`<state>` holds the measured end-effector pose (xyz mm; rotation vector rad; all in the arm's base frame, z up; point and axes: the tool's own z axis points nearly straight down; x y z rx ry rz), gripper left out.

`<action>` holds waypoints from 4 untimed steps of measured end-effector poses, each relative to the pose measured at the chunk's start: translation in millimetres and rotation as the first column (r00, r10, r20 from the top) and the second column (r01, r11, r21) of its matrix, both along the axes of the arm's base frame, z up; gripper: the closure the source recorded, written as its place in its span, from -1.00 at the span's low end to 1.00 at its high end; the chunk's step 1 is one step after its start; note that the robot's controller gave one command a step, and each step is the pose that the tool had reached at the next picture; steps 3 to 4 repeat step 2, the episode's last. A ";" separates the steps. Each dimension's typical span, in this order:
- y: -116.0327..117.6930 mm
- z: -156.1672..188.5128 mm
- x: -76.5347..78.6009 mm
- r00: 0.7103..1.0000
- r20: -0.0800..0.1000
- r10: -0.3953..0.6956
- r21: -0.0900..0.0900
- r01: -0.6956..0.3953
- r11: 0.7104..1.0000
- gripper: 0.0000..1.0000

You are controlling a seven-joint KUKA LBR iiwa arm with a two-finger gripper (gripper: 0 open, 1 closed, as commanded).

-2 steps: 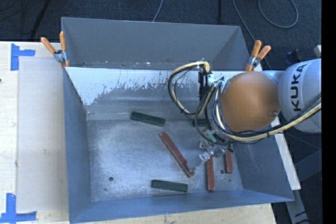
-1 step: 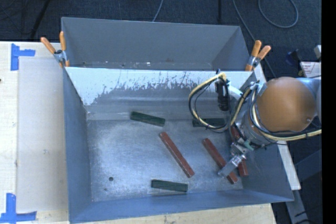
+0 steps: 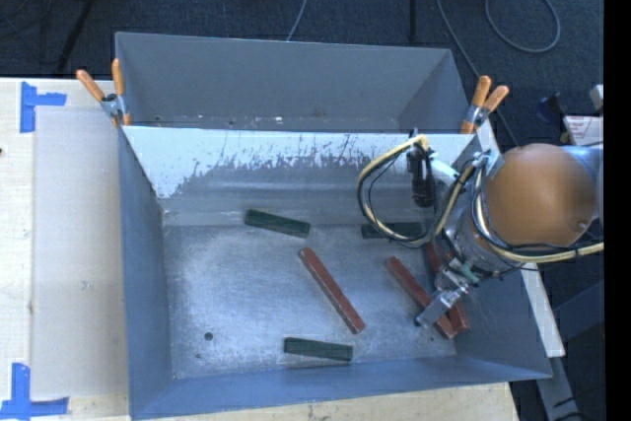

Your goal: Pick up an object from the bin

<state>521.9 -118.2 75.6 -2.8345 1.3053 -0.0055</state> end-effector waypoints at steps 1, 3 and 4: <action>-6.3 64.4 44.7 1.000 -0.006 -0.003 -0.015 0.003 1.000 1.00; -2.1 139.8 52.1 1.000 -0.006 0.009 -0.016 -0.009 1.000 1.00; -2.1 139.8 52.1 1.000 -0.006 0.009 -0.016 -0.009 1.000 1.00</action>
Offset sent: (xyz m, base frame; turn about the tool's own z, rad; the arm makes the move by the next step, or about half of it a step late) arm 0.0418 -0.0083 0.0613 -0.0022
